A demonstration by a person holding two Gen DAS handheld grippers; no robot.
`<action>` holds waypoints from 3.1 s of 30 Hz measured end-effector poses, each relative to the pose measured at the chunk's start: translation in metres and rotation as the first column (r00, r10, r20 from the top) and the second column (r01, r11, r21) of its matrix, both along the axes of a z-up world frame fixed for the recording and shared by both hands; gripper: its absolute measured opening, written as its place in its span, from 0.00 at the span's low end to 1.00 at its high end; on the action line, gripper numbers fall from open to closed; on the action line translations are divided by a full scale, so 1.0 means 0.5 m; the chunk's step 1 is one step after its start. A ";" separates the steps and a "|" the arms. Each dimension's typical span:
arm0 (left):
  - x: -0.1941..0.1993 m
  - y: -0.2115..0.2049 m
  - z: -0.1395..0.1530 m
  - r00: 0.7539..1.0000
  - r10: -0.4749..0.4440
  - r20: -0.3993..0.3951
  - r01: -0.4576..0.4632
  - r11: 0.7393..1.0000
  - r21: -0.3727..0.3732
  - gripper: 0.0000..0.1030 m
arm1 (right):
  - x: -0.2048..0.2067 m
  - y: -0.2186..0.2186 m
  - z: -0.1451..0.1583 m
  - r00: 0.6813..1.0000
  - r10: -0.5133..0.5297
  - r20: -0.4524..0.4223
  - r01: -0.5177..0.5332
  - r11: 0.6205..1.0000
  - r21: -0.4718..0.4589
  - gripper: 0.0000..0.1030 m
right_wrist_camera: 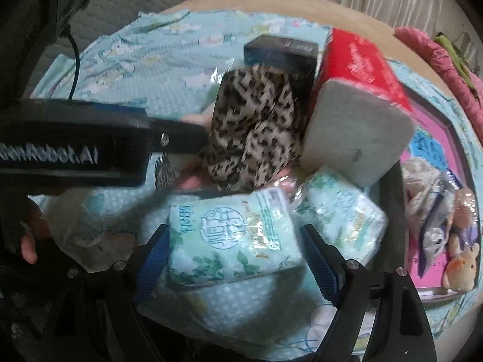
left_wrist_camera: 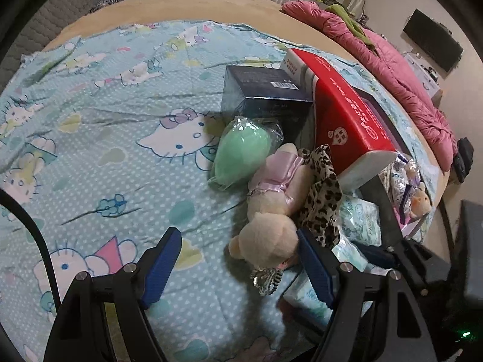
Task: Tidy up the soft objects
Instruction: 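Grasp the beige plush bear with the left tool while the right tool grasps the green tissue pack, then lift the plush bear and tissue pack and carry them toward the pink book box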
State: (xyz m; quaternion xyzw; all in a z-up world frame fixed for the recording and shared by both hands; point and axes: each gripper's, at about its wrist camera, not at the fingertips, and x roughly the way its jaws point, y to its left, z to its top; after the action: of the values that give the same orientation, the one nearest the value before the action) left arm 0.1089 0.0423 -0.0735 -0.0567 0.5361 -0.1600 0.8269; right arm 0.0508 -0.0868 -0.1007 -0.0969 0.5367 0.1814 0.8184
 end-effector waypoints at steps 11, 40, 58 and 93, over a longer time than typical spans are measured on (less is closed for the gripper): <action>0.019 -0.003 -0.031 0.997 -0.044 -0.061 0.034 0.988 -0.149 0.39 | -0.010 -0.035 0.030 0.999 -0.028 0.040 0.025 0.997 0.068 0.74; -0.078 0.013 0.089 0.996 -0.007 0.086 0.009 1.000 -0.020 0.37 | -0.043 -0.145 0.137 0.973 -0.196 0.121 0.157 0.949 0.273 0.74; -0.108 -0.032 0.193 0.984 0.008 0.179 -0.011 1.000 0.016 0.37 | -0.060 -0.205 0.191 0.943 -0.276 0.184 0.201 0.917 0.344 0.73; -0.139 -0.269 0.311 0.955 -0.120 0.271 0.125 0.992 -0.002 0.37 | -0.093 -0.425 0.323 0.807 -0.506 0.304 0.366 0.833 0.414 0.73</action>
State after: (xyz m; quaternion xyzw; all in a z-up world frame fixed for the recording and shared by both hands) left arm 0.0394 -0.0923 0.0820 -0.0088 0.4194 -0.2222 0.8802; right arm 0.0043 -0.2994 0.0608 0.1368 0.3256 0.0505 0.9342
